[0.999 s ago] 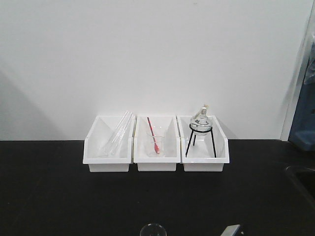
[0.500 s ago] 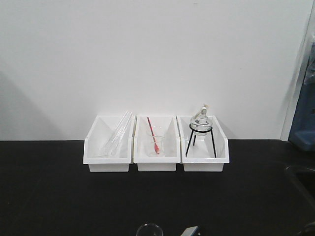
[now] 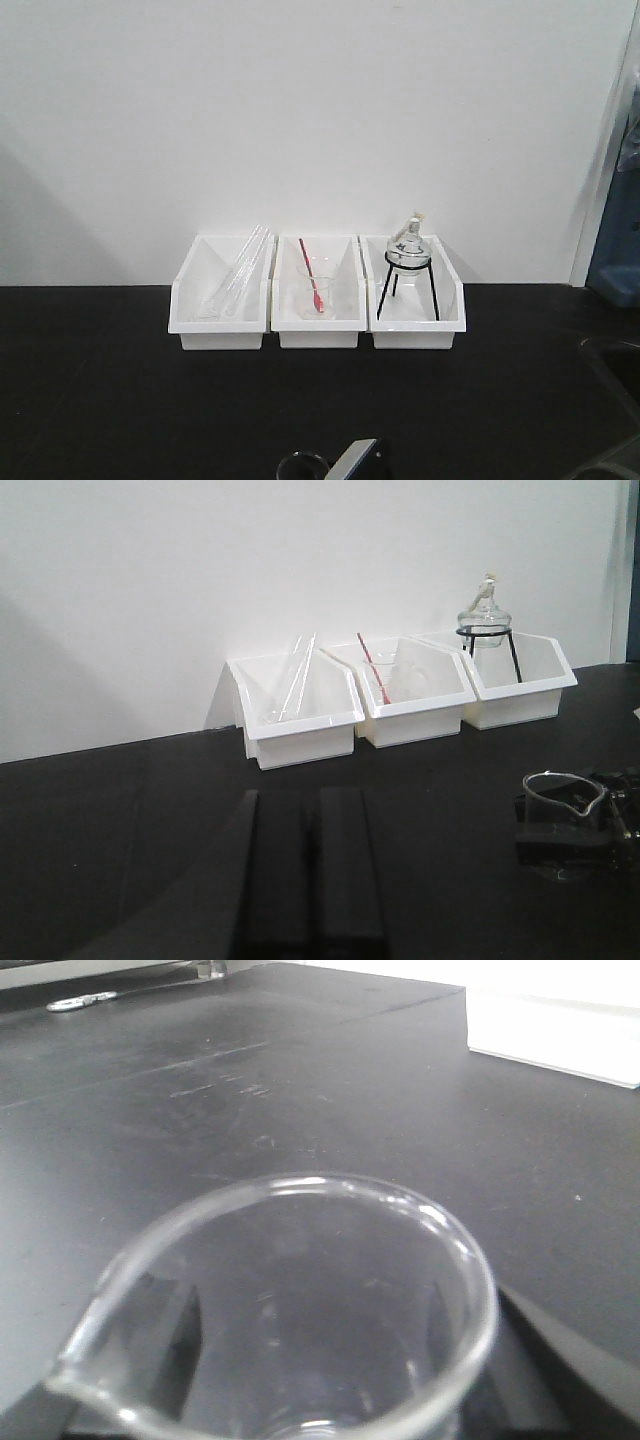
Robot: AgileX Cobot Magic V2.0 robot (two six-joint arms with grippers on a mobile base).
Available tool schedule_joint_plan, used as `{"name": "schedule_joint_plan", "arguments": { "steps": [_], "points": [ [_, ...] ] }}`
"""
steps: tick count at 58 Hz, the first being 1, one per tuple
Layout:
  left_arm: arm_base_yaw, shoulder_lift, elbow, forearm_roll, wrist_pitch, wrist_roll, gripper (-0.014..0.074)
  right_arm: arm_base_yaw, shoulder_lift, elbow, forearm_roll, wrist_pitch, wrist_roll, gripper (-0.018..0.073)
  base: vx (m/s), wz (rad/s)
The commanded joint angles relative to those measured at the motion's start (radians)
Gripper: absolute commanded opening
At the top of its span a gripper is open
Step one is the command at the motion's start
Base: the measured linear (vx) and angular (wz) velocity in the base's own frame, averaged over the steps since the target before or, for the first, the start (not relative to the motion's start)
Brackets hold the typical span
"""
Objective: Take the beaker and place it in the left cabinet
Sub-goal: 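Lift the beaker with the right gripper and pull it toward the robot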
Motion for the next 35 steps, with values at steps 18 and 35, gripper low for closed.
{"name": "schedule_joint_plan", "arguments": {
  "steps": [18,35],
  "points": [
    [-0.003,-0.019,0.016,-0.007,-0.084,-0.004,0.0001,-0.004,-0.213,-0.019,-0.105,0.065,0.337,-0.0005,0.00,0.00],
    [-0.003,-0.019,0.016,-0.007,-0.084,-0.004,0.0001,-0.004,-0.578,-0.019,-0.323,0.610,0.655,-0.0004,0.00,0.00]
  ]
}}
